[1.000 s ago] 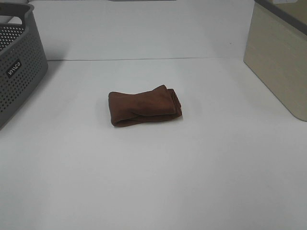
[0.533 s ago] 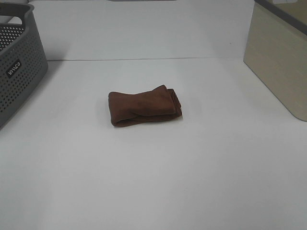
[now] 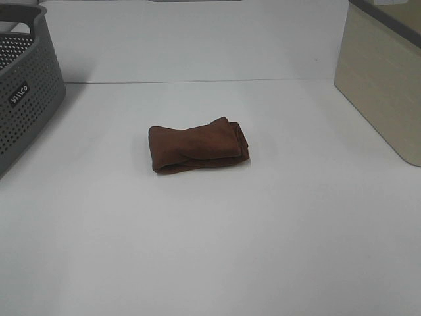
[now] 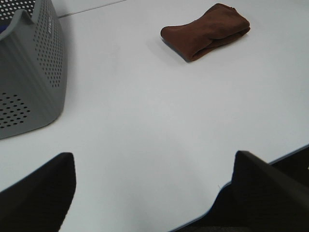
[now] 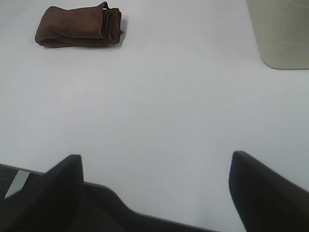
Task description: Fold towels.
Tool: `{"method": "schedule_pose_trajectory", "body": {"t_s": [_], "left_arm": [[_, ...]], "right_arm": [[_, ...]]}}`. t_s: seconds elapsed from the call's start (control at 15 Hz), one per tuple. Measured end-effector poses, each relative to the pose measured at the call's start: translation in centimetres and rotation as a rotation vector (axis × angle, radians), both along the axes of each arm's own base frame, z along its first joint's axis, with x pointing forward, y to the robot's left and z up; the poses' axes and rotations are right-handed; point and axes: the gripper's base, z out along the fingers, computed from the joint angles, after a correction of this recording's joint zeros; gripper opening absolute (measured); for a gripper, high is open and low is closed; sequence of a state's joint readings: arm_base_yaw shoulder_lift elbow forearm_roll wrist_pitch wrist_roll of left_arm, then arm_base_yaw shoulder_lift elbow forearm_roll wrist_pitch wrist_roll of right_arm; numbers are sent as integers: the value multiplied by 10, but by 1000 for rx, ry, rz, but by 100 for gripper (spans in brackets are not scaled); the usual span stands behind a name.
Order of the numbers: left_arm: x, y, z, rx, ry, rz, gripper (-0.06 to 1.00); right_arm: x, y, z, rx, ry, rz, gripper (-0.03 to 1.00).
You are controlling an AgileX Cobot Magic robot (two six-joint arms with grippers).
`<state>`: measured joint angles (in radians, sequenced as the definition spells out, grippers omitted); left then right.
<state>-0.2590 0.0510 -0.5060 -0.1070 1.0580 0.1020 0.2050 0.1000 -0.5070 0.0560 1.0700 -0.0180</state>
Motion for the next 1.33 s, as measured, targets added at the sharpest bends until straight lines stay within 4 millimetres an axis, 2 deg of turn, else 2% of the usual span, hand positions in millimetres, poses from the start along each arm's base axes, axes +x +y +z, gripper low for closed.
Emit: {"method": "schedule_pose_trajectory", "body": {"t_s": [0.13, 0.33, 0.6, 0.87, 1.33], "left_arm": [[1, 0, 0, 0, 0, 142, 83], [2, 0, 0, 0, 0, 262, 83], [-2, 0, 0, -3, -28, 277, 83], [-6, 0, 0, -7, -55, 276, 83], [-6, 0, 0, -7, -55, 276, 83]], "right_arm": [[0, 0, 0, 0, 0, 0, 78], [0, 0, 0, 2, 0, -64, 78], [-2, -1, 0, 3, -18, -227, 78], [-14, 0, 0, 15, -106, -233, 78], [-15, 0, 0, 18, -107, -232, 78]]}}
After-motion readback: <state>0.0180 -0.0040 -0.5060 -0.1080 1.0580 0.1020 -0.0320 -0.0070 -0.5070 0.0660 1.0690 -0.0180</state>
